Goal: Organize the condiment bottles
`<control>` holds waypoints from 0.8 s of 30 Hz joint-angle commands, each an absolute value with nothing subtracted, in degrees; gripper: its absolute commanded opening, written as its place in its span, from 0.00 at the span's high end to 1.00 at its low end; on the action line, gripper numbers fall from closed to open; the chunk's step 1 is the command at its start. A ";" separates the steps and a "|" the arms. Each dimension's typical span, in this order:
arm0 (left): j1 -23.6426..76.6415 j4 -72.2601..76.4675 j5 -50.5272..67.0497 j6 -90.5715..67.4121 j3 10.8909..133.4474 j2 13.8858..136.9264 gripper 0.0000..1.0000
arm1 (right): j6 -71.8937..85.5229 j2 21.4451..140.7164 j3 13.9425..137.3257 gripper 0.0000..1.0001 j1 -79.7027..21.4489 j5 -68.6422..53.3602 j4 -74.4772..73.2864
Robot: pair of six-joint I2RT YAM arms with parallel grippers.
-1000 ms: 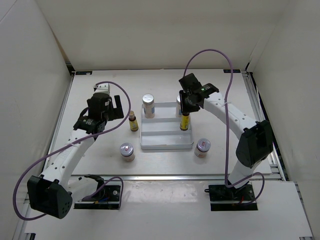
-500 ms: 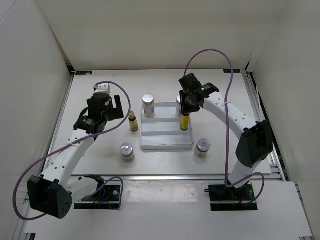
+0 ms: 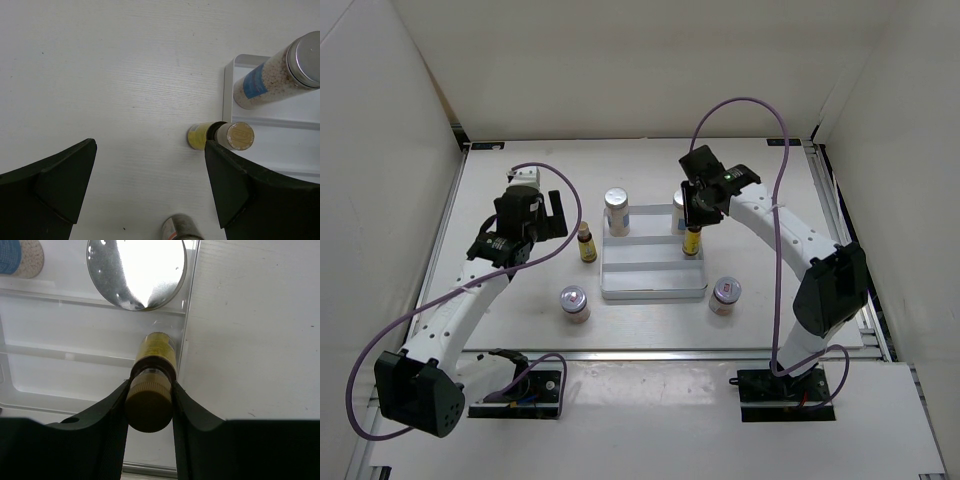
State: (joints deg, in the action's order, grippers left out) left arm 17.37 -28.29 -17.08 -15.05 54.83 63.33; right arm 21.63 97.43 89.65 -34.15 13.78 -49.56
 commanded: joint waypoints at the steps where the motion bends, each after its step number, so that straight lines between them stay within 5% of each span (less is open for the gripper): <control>1: 17.49 -28.48 -16.17 -14.94 55.20 62.93 0.00 | 20.92 94.04 92.72 0.96 -34.19 14.68 -47.82; 13: 17.49 -28.48 -16.17 -14.94 55.20 63.46 0.00 | 21.53 98.79 89.92 0.96 -34.19 12.92 -47.20; 19: 17.49 -28.48 -16.17 -14.41 54.67 63.98 0.00 | 22.06 98.79 88.07 0.86 -34.19 12.92 -46.05; 22: 17.49 -28.48 -15.12 -14.41 54.67 63.98 0.00 | 22.06 98.79 87.54 0.69 -34.19 12.92 -46.05; 24: 17.49 -28.48 -13.10 -13.89 54.67 63.98 0.00 | 22.06 98.27 87.54 0.39 -34.19 12.40 -46.05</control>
